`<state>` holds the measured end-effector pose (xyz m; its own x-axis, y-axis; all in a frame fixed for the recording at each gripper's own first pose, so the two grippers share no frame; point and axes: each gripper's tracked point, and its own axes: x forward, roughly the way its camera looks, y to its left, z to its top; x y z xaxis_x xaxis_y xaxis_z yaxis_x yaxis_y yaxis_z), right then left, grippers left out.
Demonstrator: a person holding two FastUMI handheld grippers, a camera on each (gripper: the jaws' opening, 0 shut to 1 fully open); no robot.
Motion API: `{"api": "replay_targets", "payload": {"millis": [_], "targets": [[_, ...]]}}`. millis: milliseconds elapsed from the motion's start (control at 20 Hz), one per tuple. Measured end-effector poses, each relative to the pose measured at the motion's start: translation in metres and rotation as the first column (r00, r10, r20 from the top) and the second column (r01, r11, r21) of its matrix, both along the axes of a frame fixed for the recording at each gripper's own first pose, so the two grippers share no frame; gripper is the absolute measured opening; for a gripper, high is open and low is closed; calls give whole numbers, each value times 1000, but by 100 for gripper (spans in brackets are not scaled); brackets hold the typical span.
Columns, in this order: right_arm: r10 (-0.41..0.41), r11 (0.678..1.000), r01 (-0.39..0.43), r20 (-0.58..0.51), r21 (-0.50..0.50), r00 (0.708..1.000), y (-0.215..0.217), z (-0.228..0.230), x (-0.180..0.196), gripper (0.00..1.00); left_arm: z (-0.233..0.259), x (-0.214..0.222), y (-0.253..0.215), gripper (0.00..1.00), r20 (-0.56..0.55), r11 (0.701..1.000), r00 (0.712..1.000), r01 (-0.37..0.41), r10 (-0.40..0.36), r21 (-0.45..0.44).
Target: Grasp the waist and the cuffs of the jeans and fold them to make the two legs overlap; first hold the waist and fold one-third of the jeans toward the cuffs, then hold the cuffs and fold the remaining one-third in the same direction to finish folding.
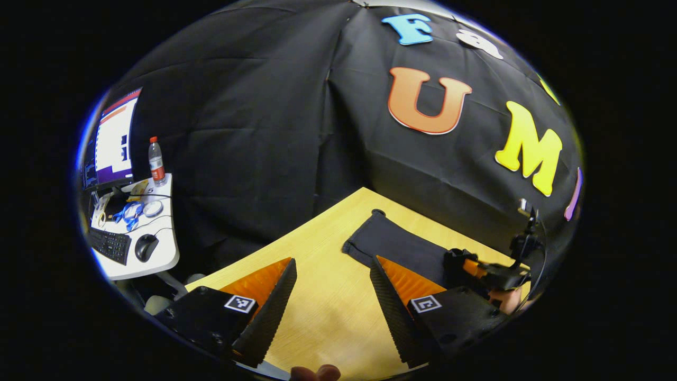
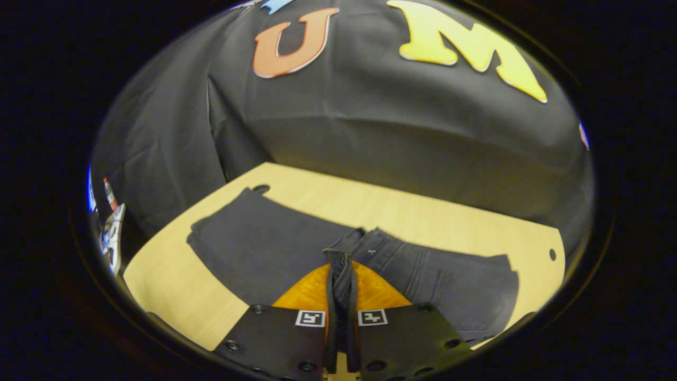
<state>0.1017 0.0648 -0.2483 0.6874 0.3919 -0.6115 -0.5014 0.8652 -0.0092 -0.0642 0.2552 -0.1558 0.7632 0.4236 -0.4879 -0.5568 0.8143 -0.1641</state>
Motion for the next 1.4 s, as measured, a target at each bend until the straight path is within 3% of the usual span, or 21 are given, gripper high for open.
{"api": "replay_targets", "payload": {"millis": [100,200,250,300,450,550,600,700,800,900,1100,1300,1400], "targets": [[30,999,-31,-32,-33,999,-3,-9,-2,8,-5,-2,7,90,-2,1000,1000,-9,9,-9],[60,998,-60,-108,-1,992,1,-21,-9,18,-15,0,12,91,-11,999,1000,-12,11,-35],[61,998,-59,-135,19,989,6,-23,-12,34,-18,4,13,91,-9,999,1000,-6,6,-54],[67,997,-61,-143,50,987,12,-19,-15,36,-20,9,11,91,-8,997,1000,-3,3,-72],[71,995,-63,-114,75,991,4,15,-26,72,-25,25,11,91,-9,994,1000,8,-9,-112],[87,992,-75,-113,104,990,-8,43,-44,84,-39,43,5,91,-20,982,999,25,-30,-185],[98,990,-87,-100,110,990,-18,59,-52,85,-49,52,3,91,-25,969,999,23,-30,-245],[110,987,-101,-69,124,992,-42,92,-70,85,-68,79,-4,91,-38,914,999,-5,-11,-406],[98,987,-92,-40,130,994,-71,120,-87,85,-93,106,-12,91,-62,829,998,-52,21,-556],[64,990,-62,-17,124,998,-104,139,-101,85,-113,126,-10,91,-105,761,994,-94,33,-642],[-50,996,50,-1,73,999,-174,151,-115,84,-134,154,1,95,-185,676,980,-183,70,-714],[-162,984,165,-45,64,986,-220,151,-123,99,-158,189,16,95,-263,611,958,-275,112,-743],[-206,976,209,-47,61,977,-238,153,-123,99,-168,201,17,95,-304,584,946,-312,115,-750]]}}
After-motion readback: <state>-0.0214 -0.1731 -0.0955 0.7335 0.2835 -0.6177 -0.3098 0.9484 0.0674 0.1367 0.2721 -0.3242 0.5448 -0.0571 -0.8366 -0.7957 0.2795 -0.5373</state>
